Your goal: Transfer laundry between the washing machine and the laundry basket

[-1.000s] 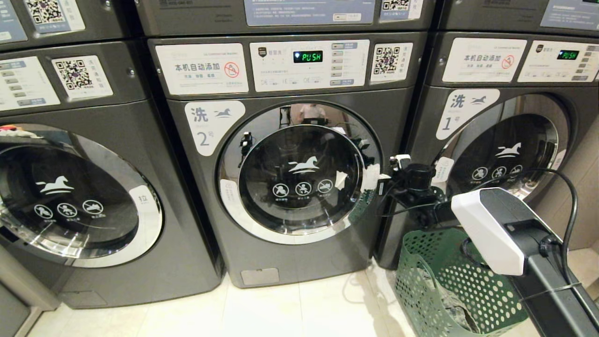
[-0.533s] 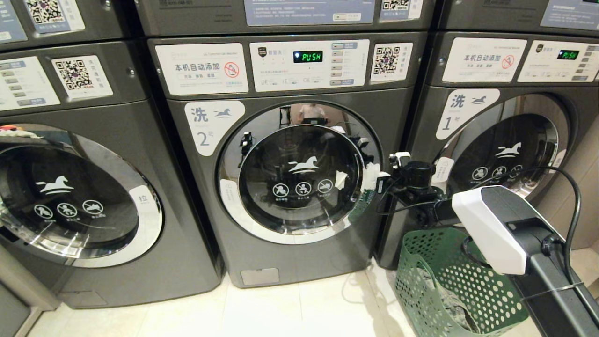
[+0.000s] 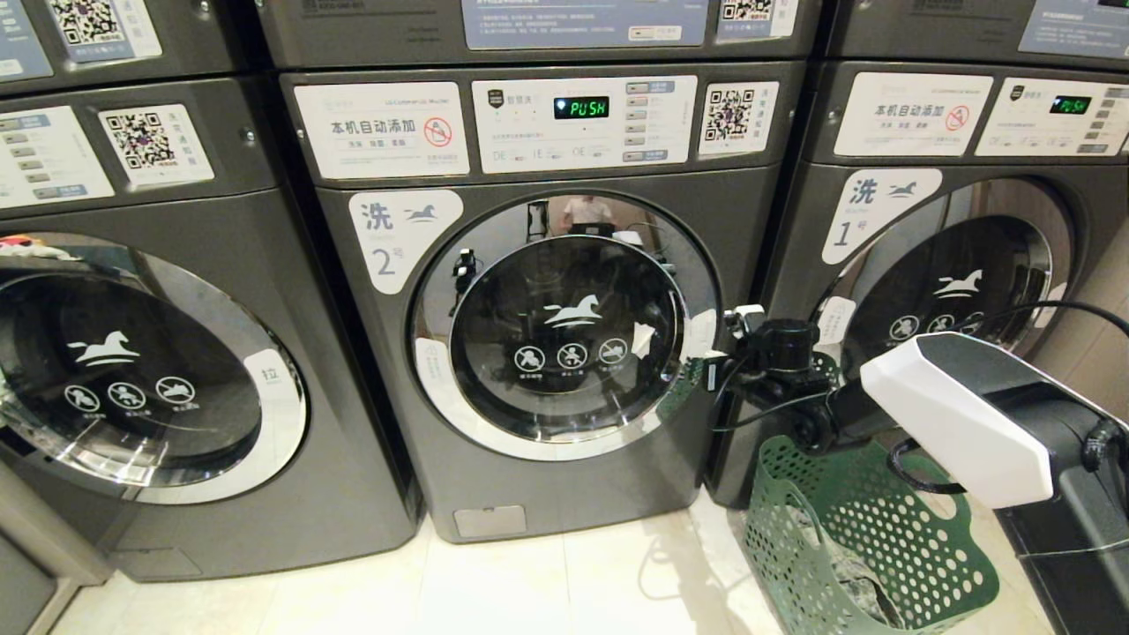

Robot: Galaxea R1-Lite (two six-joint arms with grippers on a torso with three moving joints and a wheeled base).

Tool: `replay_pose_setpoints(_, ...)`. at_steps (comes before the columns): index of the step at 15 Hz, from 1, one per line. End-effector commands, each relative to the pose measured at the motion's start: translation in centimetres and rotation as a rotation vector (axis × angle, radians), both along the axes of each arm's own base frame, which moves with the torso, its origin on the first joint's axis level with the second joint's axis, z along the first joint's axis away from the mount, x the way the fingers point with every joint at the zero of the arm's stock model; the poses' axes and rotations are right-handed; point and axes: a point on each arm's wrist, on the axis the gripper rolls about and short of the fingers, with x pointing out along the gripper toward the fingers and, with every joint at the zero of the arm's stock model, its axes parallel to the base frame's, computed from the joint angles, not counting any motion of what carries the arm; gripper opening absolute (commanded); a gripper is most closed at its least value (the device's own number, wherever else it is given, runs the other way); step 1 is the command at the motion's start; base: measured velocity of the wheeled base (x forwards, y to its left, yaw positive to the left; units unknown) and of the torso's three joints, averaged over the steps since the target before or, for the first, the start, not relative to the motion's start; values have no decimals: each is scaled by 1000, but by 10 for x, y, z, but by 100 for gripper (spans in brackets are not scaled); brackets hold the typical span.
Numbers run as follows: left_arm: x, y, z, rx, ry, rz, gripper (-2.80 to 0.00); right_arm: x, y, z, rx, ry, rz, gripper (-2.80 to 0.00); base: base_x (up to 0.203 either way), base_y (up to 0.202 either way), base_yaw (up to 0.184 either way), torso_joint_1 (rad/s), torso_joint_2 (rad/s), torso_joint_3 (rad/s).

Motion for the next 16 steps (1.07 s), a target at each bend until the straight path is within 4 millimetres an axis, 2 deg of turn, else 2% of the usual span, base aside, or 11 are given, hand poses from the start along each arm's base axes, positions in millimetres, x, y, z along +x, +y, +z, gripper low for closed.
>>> replay_pose_setpoints(1, 0, 0, 0, 1, -1, -1, -280, -16, 7, 4, -1, -3, 19, -280, 0, 0, 0, -2, 2, -59)
replay_pose_setpoints(3, 0, 0, 0, 1, -1, -1, -280, -33, 14, 2, -2, 8, 37, -280, 0, 0, 0, 1, 4, -143)
replay_pose_setpoints(5, 0, 0, 0, 1, -1, -1, -280, -41, 15, 4, -2, -10, 36, -280, 0, 0, 0, 0, 5, -181)
replay_pose_setpoints(9, 0, 0, 0, -2, 0, 1, -280, -39, 12, 14, -25, -45, 15, -280, 0, 0, 0, 7, 5, -102)
replay_pose_setpoints(12, 0, 0, 0, -3, 0, 0, -280, -28, 12, 27, -15, -106, 6, -280, 0, 0, 0, 0, 0, 0)
replay_pose_setpoints(16, 0, 0, 0, -3, 0, 0, -280, 4, 8, 39, -31, -234, -37, -280, 0, 0, 0, 0, 0, 0)
